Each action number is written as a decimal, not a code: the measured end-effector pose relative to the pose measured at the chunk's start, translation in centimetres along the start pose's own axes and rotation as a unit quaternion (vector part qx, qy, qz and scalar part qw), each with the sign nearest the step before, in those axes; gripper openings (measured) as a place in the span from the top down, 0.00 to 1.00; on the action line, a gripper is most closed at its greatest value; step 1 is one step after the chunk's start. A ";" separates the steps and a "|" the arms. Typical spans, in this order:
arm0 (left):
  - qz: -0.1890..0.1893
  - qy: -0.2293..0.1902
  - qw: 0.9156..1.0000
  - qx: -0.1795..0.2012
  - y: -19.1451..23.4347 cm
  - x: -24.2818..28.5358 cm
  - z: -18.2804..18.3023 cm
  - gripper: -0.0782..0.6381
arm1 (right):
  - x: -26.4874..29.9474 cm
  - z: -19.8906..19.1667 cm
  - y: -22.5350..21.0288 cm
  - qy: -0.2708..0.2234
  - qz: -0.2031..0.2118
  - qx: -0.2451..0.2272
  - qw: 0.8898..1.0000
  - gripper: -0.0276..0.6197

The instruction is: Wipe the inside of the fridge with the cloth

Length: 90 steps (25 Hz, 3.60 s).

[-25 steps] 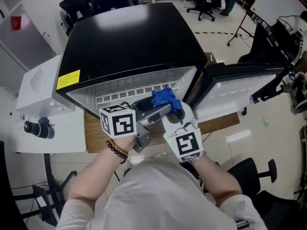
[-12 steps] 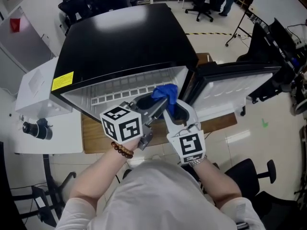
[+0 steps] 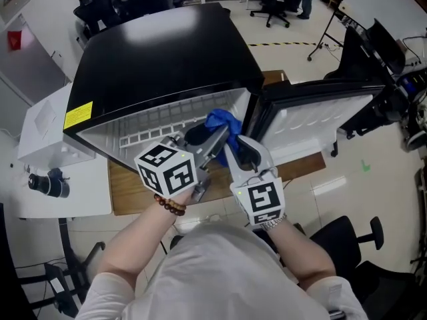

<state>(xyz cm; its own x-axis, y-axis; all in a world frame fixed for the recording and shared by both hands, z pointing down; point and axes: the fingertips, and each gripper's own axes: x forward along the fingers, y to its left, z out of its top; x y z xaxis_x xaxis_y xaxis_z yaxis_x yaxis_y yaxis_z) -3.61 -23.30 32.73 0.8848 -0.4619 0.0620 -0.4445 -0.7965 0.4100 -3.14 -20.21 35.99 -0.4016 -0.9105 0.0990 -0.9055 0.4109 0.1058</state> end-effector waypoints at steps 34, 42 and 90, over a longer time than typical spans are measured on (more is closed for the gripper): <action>0.075 -0.050 0.993 0.080 2.4 4.7 3.4 0.75 | -4.5 -5.3 -0.3 0.058 -0.001 0.031 0.998 0.78; 0.126 -0.070 0.984 0.108 4.5 5.3 4.4 0.75 | -4.7 -5.5 0.1 0.057 0.005 0.030 0.998 0.78; 0.250 -0.071 0.945 0.198 9.8 3.6 5.0 0.76 | -3.4 -3.9 1.3 0.046 0.035 0.038 0.998 0.78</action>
<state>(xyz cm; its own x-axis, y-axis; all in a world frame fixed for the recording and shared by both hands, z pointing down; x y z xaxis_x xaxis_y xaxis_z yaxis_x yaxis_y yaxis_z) -5.50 -34.75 32.44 0.5344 -0.8449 0.0243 -0.8449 -0.5348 -0.0131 -2.46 -16.41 39.69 -0.4530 -0.8702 0.1938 -0.8850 0.4652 0.0201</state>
